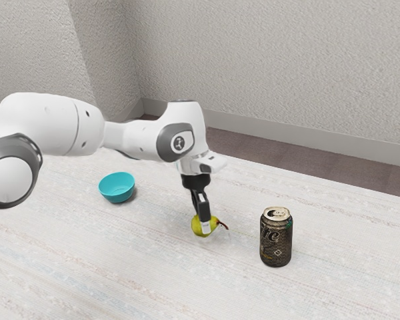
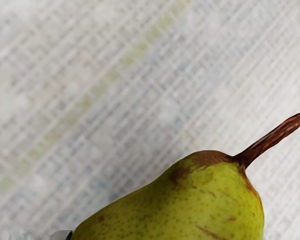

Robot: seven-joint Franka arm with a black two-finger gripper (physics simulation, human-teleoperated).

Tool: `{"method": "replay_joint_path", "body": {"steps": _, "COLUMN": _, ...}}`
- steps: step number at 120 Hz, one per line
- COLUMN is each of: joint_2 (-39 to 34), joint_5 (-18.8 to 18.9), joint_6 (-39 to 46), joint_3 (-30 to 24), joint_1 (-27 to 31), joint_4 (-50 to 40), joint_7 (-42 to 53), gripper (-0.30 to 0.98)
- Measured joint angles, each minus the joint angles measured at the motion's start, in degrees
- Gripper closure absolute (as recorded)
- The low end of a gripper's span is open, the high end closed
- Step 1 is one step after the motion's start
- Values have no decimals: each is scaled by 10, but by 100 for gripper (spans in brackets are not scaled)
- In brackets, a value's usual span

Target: Place the pear in the bowl.

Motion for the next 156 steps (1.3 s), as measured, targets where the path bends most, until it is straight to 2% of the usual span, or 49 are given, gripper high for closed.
{"method": "replay_joint_path", "body": {"steps": 27, "joint_2": -36, "joint_5": 5, "joint_6": 4, "joint_3": 6, "joint_1": 67, "joint_4": 0, "joint_7": -6, "gripper": 48}}
{"method": "replay_joint_path", "body": {"steps": 58, "joint_2": -58, "joint_5": 8, "joint_6": 7, "joint_3": 21, "joint_1": 145, "joint_4": 1, "joint_7": -11, "gripper": 51}}
{"method": "replay_joint_path", "body": {"steps": 77, "joint_2": -67, "joint_5": 9, "joint_6": 7, "joint_3": 53, "joint_1": 164, "joint_4": 10, "joint_7": -12, "gripper": 51}}
{"method": "replay_joint_path", "body": {"steps": 105, "joint_2": -36, "joint_5": 8, "joint_6": 7, "joint_3": 90, "joint_1": 170, "joint_4": 33, "joint_7": -8, "gripper": 48}}
{"method": "replay_joint_path", "body": {"steps": 110, "joint_2": -31, "joint_5": 6, "joint_6": 6, "joint_3": 93, "joint_1": 170, "joint_4": 34, "joint_7": -7, "gripper": 46}}
{"method": "replay_joint_path", "body": {"steps": 133, "joint_2": -16, "joint_5": -2, "joint_6": 1, "joint_3": 96, "joint_1": 177, "joint_4": 34, "joint_7": 1, "gripper": 20}}
{"method": "replay_joint_path", "body": {"steps": 156, "joint_2": -45, "joint_5": -4, "joint_6": -7, "joint_3": 95, "joint_1": 178, "joint_4": 33, "joint_7": 10, "gripper": 8}}
